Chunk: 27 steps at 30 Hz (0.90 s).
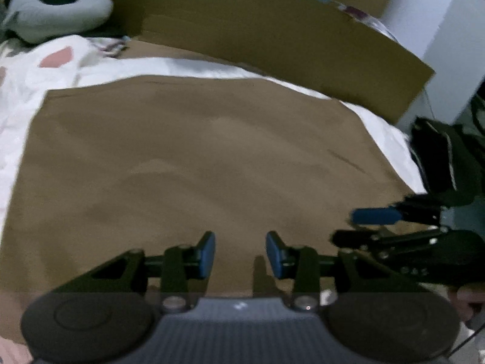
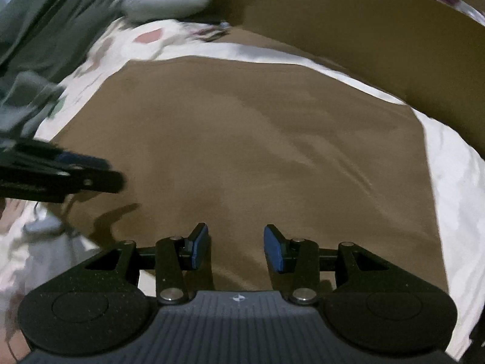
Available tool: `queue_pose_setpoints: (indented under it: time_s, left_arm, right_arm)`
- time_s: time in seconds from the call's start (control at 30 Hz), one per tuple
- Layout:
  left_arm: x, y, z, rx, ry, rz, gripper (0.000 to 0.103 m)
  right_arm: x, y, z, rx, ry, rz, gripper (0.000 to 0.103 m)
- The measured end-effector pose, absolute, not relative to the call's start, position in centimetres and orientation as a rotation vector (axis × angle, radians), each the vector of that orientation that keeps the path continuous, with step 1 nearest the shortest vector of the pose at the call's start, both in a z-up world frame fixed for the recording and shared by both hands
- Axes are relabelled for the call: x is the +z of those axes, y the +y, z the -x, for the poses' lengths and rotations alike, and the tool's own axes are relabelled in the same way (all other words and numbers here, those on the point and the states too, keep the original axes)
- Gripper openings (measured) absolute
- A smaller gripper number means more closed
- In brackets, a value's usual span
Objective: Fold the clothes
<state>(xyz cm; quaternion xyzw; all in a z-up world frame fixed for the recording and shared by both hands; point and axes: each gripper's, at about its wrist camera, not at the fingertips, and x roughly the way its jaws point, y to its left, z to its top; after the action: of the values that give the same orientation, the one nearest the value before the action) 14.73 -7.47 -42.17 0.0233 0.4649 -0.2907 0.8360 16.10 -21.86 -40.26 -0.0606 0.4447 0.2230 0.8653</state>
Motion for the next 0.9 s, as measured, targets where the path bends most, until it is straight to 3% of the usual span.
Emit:
queue_pose_setpoints:
  time_s: [0.1,0.4,0.9]
  left_arm:
    - [-42.8,-8.2,-14.0,-0.659,1.002,-0.066,0.026]
    - [-45.0,-8.9,-12.7,-0.690,1.047,-0.175,0.024]
    - [-43.8,-9.5,-13.3,-0.744,0.991,-0.142,0.024]
  right_arm:
    - [-40.4,-21.2,-15.5,0.493,0.936,0.136,0.047]
    - [-42.4,-20.8,-14.6,0.470,0.968,0.273,0.045]
    - [-40.8,-19.7,-14.6,0.502,0.909,0.232,0.046]
